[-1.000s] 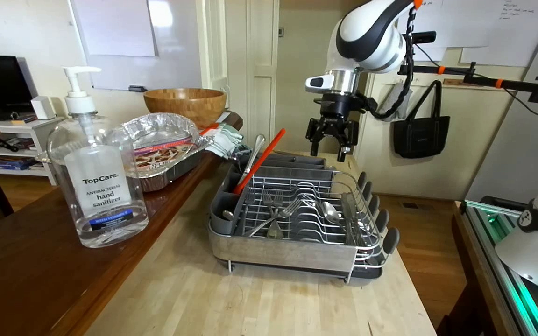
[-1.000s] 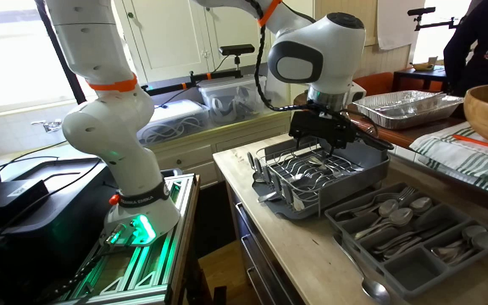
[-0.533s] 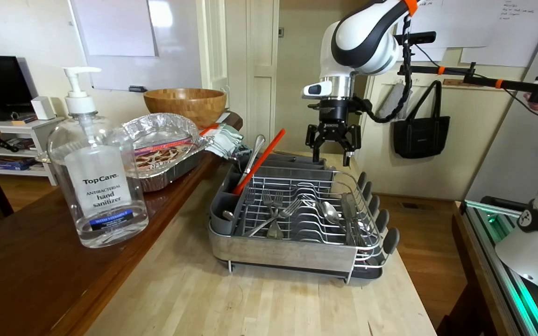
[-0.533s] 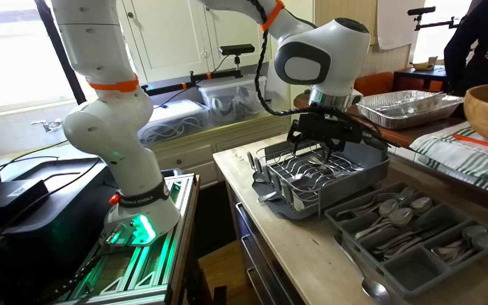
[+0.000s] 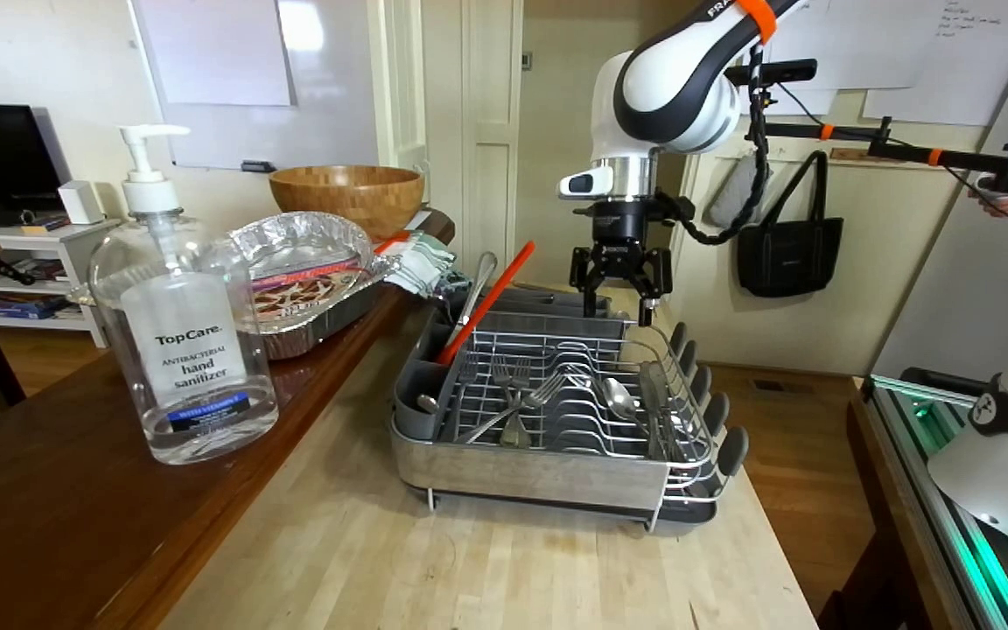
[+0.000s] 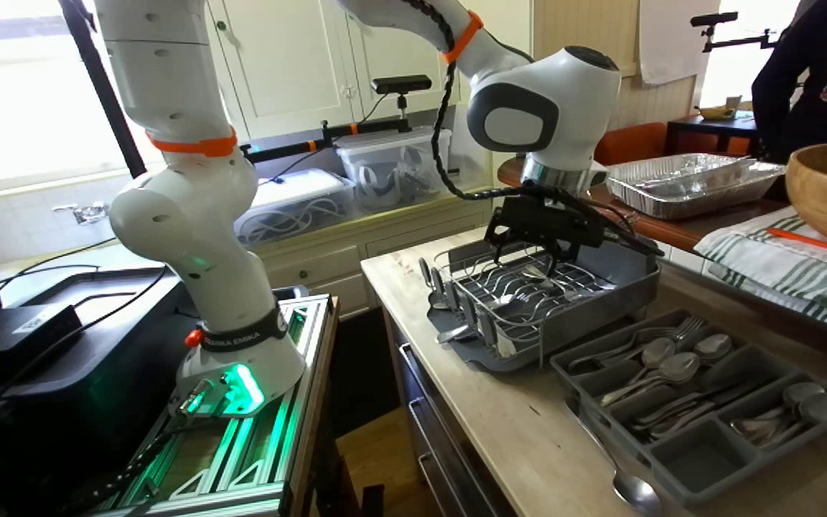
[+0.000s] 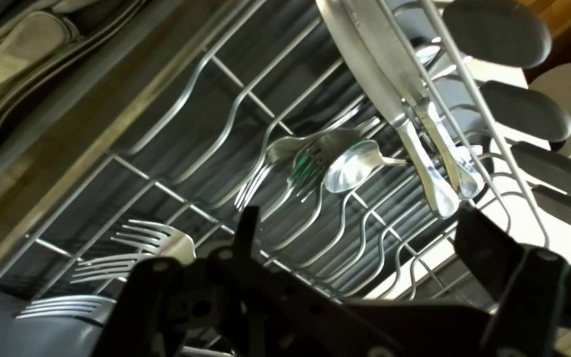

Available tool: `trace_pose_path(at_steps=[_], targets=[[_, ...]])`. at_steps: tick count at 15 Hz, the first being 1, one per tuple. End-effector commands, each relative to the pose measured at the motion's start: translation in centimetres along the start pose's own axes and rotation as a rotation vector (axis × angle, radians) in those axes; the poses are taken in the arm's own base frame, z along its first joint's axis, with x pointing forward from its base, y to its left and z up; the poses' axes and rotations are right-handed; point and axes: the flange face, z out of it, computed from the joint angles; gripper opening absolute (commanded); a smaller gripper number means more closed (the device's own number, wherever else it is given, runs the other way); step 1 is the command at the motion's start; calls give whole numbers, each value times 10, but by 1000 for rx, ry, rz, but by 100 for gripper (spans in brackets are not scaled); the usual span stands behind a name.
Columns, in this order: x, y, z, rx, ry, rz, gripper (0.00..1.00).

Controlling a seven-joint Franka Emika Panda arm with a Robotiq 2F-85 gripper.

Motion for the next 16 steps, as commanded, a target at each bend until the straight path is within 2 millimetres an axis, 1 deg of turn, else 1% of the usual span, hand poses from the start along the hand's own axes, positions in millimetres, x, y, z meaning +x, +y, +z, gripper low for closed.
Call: trace_pose_path(at_steps=[1, 4, 5, 8, 9, 12, 16], targets=[[5, -15, 25, -35, -64, 121, 100], [3, -29, 47, -31, -94, 213, 100], [-8, -25, 48, -23, -101, 240, 100], [-22, -25, 58, -19, -105, 300, 100], [-25, -21, 59, -42, -86, 316, 100], [-27, -8, 62, -99, -22, 341, 100], [-24, -5, 76, -58, -3, 341, 100]])
